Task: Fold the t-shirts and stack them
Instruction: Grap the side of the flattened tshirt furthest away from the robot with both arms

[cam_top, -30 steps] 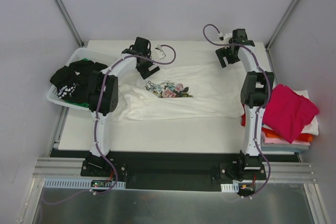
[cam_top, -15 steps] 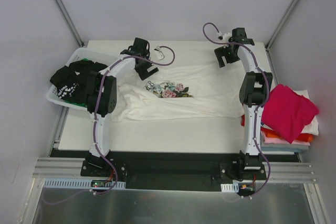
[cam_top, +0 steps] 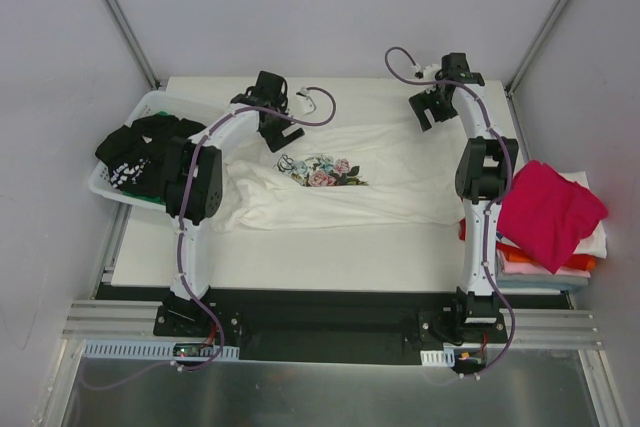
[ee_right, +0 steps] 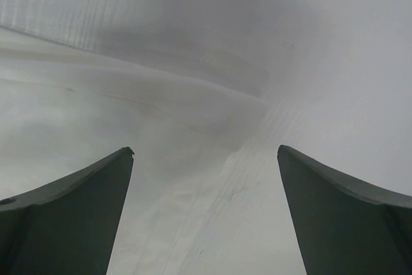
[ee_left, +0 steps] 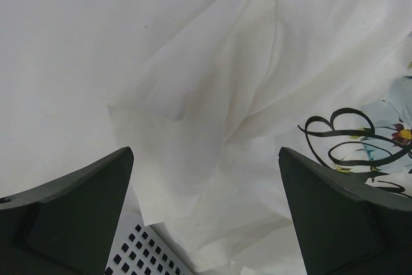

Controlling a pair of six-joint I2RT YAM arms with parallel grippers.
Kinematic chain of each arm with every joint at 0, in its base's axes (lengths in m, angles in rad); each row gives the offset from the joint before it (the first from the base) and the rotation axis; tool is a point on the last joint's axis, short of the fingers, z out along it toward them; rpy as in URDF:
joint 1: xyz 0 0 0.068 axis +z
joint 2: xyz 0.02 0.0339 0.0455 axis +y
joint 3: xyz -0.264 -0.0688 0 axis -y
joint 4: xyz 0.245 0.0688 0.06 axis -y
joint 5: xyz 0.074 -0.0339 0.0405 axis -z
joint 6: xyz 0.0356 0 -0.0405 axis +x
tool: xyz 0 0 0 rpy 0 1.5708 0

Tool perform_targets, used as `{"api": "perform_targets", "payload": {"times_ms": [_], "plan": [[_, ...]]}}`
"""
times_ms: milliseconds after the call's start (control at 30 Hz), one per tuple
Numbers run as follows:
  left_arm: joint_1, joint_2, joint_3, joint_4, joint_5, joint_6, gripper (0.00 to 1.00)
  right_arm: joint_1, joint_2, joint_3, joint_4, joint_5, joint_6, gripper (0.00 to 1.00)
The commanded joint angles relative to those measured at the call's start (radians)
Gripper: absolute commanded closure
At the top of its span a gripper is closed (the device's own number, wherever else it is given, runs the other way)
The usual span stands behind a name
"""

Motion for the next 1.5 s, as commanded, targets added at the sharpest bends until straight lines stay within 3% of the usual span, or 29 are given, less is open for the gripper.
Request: {"api": "perform_targets", "payload": {"times_ms": [0,467,633,1167,1467], "plan": [[-0.014,-0.060,-0.008,-0.001,-0.017,0.021,0.04,0.005,0.012,0.026,-0.038,0.030,-0.064,0.00],[-0.018,-0.058,-0.017,-0.001,-0.027,0.024,0.04,-0.002,-0.017,0.009,-0.048,-0.024,-0.082,0.00],[-0.018,-0.067,-0.030,-0.002,-0.024,0.026,0.04,0.002,-0.108,-0.159,0.031,-0.006,-0.096,0.00],[-0.018,-0.080,-0.062,0.004,-0.027,0.037,0.05,0.062,-0.206,-0.406,0.067,0.086,-0.167,0.04],[-0.017,-0.089,-0.073,0.010,-0.020,0.034,0.05,0.067,-0.206,-0.414,0.093,0.117,-0.161,0.05]]}}
